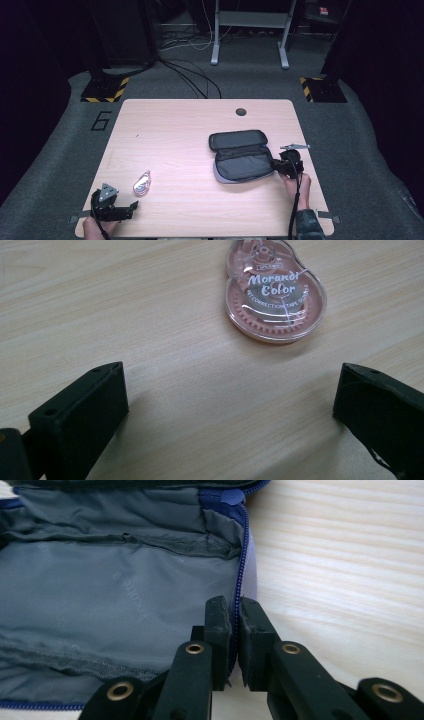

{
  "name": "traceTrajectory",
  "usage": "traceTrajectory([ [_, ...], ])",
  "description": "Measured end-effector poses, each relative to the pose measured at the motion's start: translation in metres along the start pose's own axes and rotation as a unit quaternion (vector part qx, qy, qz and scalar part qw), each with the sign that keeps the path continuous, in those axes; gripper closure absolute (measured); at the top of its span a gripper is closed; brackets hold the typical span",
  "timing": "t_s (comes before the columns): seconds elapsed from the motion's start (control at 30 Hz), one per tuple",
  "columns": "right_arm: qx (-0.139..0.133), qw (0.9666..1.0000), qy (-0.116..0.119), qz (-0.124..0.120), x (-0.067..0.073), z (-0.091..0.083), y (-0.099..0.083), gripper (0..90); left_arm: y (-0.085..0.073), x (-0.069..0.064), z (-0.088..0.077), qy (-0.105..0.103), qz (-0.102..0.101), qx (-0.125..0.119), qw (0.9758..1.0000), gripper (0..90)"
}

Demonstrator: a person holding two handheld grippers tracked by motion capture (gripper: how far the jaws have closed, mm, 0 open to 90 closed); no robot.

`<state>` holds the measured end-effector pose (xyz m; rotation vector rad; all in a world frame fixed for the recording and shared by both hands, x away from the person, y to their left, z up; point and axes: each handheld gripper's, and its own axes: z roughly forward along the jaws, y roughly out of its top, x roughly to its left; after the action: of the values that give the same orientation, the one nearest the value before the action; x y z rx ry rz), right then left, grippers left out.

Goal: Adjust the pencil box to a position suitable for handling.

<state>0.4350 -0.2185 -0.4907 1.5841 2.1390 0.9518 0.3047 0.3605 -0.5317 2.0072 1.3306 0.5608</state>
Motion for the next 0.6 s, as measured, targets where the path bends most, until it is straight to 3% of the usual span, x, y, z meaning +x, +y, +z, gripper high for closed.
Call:
traceTrajectory([
  [0.37,-0.005,0.9996,0.026,-0.011,0.027,0.001,-0.009,82.2,0.000,0.000,0.000,0.000,0.001,0.000,1.0000,0.9],
  [0.6,-0.007,0.9990,0.044,-0.005,0.044,0.003,-0.013,79.5,0.000,0.000,0.000,0.000,0.001,0.000,1.0000,0.9],
])
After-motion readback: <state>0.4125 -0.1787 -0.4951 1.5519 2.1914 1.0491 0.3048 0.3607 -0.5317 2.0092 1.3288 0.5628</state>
